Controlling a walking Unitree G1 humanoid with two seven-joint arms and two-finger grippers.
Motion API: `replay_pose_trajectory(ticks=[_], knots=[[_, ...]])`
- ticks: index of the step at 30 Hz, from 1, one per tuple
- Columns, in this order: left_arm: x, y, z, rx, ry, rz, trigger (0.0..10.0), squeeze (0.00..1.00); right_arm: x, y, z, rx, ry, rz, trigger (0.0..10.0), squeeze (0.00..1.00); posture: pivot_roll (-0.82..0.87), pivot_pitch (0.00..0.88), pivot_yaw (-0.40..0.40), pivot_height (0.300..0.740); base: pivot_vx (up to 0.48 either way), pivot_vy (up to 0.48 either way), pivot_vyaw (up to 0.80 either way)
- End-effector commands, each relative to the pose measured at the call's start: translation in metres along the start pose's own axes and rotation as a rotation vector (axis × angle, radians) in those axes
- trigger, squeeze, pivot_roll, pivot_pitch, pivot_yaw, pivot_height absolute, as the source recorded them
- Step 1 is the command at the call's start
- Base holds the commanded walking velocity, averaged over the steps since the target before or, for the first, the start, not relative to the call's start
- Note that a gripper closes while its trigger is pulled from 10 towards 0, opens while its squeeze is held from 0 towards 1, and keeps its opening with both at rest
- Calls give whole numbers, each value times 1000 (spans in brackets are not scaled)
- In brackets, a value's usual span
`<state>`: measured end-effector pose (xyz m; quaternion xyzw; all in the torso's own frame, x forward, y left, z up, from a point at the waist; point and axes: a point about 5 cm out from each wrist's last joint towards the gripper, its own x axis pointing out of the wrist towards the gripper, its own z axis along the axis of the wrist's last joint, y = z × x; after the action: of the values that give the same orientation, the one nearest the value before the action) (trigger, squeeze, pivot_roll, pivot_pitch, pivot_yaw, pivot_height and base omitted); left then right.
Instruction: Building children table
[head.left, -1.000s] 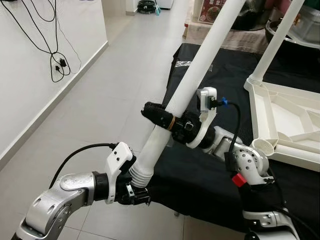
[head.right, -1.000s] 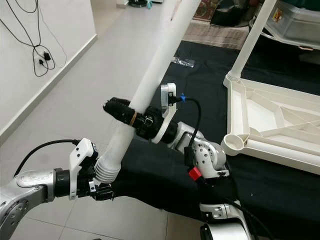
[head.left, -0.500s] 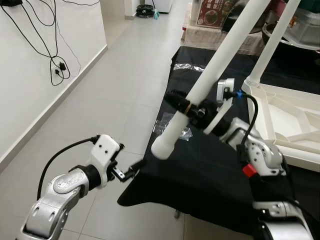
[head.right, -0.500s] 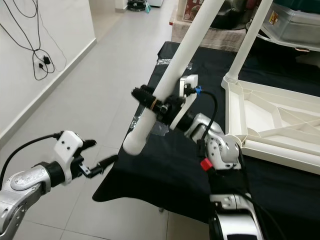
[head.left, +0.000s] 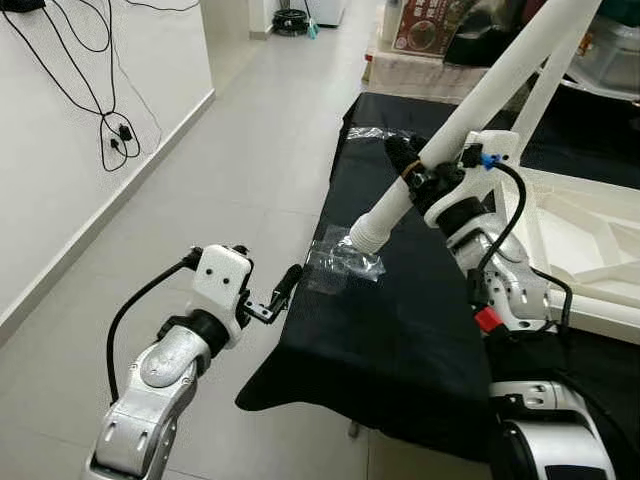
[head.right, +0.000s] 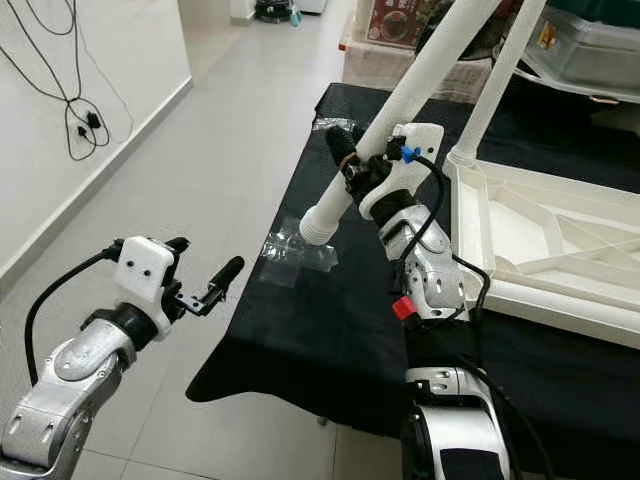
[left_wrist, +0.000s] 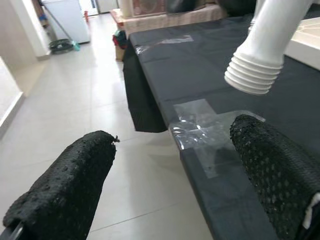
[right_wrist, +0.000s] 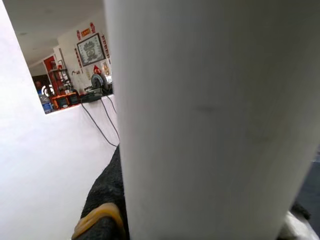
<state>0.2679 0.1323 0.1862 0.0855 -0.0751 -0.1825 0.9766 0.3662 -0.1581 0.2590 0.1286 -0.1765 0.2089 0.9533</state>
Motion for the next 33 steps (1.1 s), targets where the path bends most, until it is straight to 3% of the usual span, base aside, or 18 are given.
replay_pose_trajectory(ticks=[1,13,18,25,27,29,33], knots=[[1,-3,-2,3,1,-6,10000,0,-1,-3,1,-9,-15,-7,10000,0,92,89,-57,740,0,-416,0],[3,0,-6,6,6,36,10000,0,4,-5,2,-25,-43,-26,10000,0,91,92,-59,740,240,-400,0],[3,5,-9,-29,20,88,10000,0,13,-9,9,-62,-46,-31,10000,0,94,100,-65,740,0,0,0],[0,-13,-13,-74,30,29,10000,0,25,-20,22,-134,-49,-19,10000,0,97,107,-71,740,0,0,0],[-5,-29,-14,-129,35,-43,10000,0,29,-20,25,-110,5,122,10000,0,98,115,-69,740,0,0,0],[-8,-38,-14,-143,33,-92,10000,0,29,-20,26,-96,31,177,10000,0,98,115,-69,740,0,0,0],[-21,-64,-15,-193,56,-241,10000,0,27,-21,29,-121,145,395,10000,0,98,128,-70,740,0,0,0]])
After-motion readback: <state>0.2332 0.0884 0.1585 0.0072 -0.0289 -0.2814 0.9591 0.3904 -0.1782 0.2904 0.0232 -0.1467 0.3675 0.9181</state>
